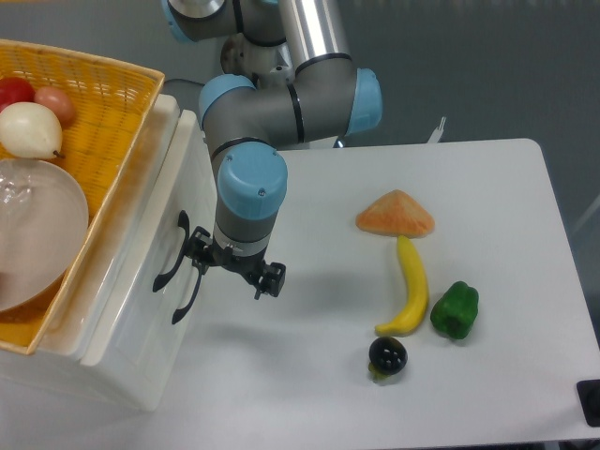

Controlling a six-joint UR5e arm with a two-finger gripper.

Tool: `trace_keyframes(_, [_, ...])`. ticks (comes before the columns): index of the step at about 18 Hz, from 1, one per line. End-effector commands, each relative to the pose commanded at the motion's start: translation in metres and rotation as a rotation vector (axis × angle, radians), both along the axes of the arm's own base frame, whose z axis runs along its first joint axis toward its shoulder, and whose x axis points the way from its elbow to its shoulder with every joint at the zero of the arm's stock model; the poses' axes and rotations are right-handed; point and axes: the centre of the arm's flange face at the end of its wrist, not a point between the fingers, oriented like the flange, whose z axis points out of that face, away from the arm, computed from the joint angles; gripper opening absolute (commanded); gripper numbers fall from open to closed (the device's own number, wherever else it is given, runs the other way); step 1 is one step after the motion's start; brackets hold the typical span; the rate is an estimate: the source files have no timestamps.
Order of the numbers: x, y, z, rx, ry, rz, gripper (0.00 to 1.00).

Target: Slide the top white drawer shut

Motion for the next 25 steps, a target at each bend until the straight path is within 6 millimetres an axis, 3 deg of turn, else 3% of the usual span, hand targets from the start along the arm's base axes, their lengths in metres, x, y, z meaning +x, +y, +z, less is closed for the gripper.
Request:
trace_keyframes(7, [-0.005,-0.002,0.002,0.003,0.002,0.005,1.00])
trace_keyframes(13, [-0.034,-0.015,0.007,0.019,0.018,-0.003,1.00])
trace_keyframes(18, [-0.077,-0.052,0.029,0.062,0.071,-0.102,1.00])
trace_keyframes(22, [-0.100,-0.077,0.031,0.073,0.099,-0.192,1.00])
trace_keyframes(25, [-0.114,-0.099,0.048,0.090,0.146,-0.285,1.00])
